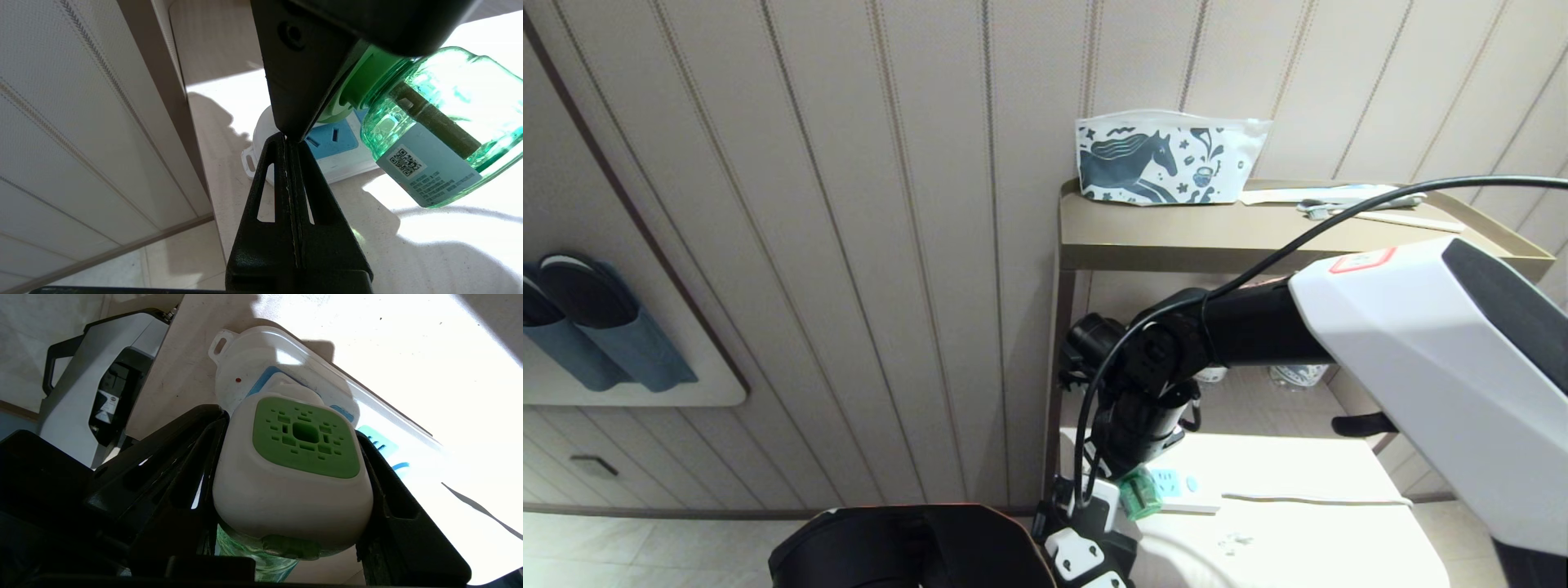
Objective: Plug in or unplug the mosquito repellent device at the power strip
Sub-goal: Hold the socket with your left hand and unplug it with your right hand
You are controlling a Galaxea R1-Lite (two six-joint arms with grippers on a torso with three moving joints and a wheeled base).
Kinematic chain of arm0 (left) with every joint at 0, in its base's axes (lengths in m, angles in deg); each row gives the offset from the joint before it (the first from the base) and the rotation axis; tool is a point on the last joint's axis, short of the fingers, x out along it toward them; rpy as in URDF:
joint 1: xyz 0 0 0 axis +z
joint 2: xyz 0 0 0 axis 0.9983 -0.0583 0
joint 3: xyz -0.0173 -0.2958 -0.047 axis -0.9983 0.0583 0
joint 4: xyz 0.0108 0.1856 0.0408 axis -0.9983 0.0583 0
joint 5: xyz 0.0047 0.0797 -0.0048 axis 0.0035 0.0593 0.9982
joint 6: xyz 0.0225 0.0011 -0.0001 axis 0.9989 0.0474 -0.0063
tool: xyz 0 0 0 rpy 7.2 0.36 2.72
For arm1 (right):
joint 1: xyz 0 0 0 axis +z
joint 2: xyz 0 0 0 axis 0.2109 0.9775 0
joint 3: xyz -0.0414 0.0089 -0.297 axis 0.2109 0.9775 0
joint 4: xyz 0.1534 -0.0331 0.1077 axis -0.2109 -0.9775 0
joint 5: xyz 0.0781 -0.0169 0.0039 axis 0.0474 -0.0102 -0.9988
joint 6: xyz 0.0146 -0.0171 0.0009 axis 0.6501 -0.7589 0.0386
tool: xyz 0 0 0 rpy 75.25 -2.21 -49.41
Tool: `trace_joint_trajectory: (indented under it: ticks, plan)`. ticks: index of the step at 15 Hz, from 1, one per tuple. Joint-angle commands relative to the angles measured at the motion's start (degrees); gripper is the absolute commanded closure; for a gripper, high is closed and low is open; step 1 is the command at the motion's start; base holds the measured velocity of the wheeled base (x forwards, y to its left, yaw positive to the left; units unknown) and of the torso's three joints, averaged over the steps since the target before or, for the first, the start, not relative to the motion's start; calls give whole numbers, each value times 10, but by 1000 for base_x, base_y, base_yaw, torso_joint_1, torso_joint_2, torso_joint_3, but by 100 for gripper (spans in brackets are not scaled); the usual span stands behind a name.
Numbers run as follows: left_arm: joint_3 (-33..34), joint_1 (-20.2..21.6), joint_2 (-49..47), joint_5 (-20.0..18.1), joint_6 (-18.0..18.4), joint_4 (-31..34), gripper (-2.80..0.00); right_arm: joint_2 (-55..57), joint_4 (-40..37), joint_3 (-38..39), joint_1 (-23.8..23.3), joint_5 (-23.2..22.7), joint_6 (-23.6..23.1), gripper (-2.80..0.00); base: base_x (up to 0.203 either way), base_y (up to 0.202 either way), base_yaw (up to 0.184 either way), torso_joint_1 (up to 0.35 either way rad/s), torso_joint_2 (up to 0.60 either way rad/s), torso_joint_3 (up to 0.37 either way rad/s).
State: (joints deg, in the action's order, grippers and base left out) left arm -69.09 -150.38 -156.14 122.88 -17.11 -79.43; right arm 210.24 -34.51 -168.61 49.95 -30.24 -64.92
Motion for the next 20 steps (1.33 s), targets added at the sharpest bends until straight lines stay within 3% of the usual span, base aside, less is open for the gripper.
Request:
trace_joint_trajectory:
  ticks: [1,20]
  plan:
    - [-1,0,1,3,-1,-25,0,2,-2,0,1,-9,0,0,0,0,0,0,0,0]
    - [-9,-9,-26,1,-2,-25,0,2,-2,-16,-5,-26,1,0,0,0,0,0,0,0]
